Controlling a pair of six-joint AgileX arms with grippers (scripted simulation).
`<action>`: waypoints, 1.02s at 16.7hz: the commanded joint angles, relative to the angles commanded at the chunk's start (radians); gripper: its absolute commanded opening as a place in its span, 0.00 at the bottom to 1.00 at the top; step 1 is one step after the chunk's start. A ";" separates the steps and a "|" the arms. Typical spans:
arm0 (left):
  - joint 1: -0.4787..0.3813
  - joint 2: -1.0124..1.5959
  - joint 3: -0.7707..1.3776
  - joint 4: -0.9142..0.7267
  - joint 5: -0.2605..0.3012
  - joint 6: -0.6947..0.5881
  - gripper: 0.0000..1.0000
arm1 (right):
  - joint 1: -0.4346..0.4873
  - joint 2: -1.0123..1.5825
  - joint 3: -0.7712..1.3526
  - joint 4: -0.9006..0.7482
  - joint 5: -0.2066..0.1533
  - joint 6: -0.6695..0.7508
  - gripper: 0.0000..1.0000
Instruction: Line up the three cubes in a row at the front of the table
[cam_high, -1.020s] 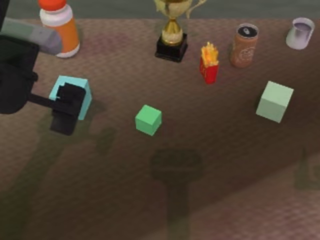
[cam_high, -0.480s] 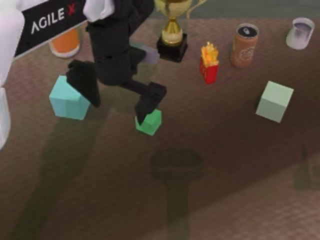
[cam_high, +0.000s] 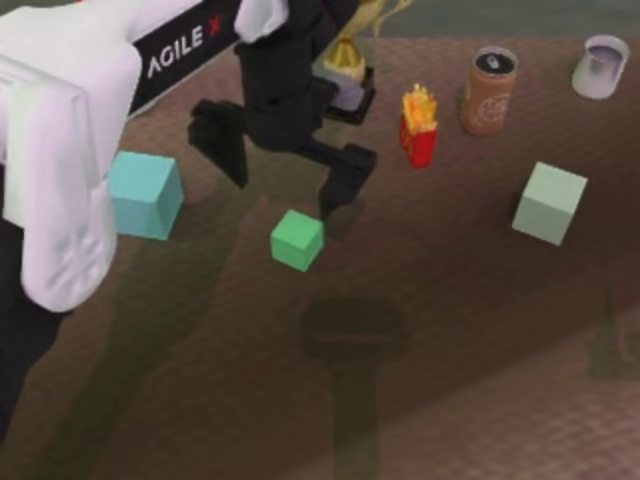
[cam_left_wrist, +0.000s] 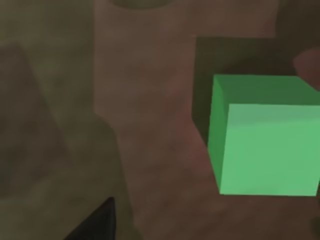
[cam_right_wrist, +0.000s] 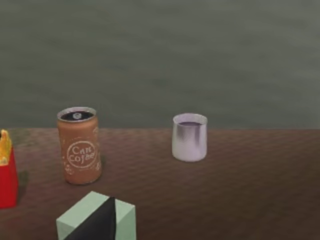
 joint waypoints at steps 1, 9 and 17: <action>0.000 0.000 0.000 0.000 0.000 0.000 1.00 | 0.000 0.000 0.000 0.000 0.000 0.000 1.00; 0.003 0.014 -0.104 0.117 0.000 0.003 1.00 | 0.000 0.000 0.000 0.000 0.000 0.000 1.00; 0.001 0.052 -0.265 0.317 0.001 0.002 1.00 | 0.000 0.000 0.000 0.000 0.000 0.000 1.00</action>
